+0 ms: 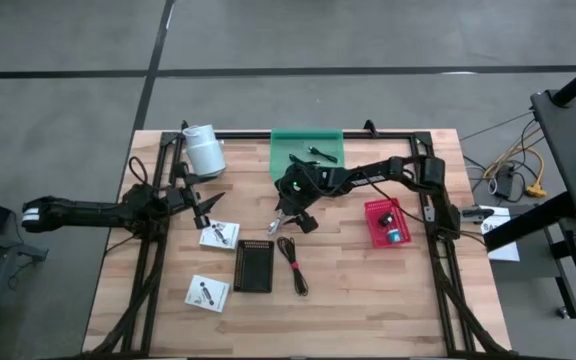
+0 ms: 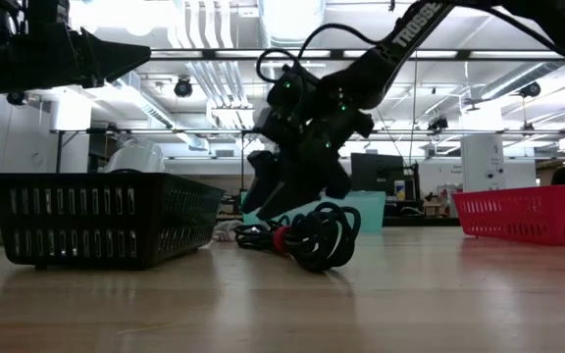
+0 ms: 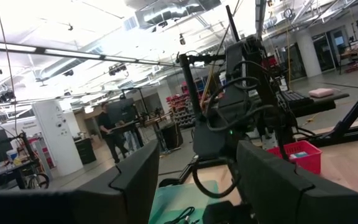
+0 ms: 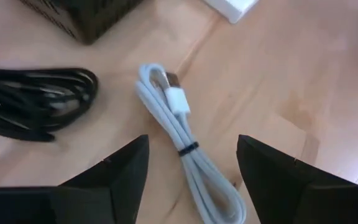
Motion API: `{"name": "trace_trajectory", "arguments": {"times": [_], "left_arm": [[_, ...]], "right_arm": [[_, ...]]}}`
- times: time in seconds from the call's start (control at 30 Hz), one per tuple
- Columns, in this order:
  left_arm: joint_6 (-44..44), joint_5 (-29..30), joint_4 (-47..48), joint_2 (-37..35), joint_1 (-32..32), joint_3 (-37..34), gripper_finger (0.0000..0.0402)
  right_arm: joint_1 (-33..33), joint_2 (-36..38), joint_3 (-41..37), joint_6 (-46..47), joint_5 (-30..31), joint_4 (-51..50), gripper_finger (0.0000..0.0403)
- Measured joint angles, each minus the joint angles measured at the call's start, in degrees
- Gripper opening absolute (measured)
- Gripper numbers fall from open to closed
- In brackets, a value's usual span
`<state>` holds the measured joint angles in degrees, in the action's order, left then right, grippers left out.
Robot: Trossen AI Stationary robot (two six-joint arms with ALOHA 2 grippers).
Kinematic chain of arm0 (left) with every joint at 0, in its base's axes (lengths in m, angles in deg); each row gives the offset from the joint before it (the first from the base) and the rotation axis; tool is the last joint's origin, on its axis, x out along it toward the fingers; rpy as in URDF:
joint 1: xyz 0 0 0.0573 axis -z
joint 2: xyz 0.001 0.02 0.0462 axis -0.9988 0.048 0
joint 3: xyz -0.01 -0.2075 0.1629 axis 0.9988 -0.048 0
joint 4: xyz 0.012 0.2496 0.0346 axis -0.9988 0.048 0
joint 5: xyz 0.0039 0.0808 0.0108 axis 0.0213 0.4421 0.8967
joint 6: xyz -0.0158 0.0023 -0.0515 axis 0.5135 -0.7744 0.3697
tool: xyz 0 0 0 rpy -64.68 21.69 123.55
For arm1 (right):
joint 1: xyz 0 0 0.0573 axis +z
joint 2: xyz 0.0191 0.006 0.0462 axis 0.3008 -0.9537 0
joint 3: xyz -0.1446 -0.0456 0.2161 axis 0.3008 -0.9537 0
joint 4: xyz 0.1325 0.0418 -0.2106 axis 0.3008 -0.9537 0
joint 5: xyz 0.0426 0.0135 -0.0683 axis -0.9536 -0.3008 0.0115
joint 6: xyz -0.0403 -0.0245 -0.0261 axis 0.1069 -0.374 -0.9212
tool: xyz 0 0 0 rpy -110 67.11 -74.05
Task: Pick and place items into bin
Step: Put the white charger cable wire into the green bin
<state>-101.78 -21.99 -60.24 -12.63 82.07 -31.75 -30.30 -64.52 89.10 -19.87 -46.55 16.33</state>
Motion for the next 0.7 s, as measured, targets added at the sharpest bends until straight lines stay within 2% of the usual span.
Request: {"name": "trace_trajectory", "arguments": {"times": [0.17,0.5,0.7], "left_arm": [[0.0,0.0,0.0,0.0,0.0,0.0,0.02],[0.0,0.0,0.0,0.0,0.0,0.0,0.02],[0.0,0.0,0.0,0.0,0.0,0.0,0.02]], "right_arm": [[0.0,-2.2,0.0,0.0,6.1,1.7,0.0222],[-0.2,-2.7,0.2,-0.5,6.7,1.2,0.0217],[-0.2,-2.4,0.2,-0.3,6.7,-1.4,0.0177]]}}
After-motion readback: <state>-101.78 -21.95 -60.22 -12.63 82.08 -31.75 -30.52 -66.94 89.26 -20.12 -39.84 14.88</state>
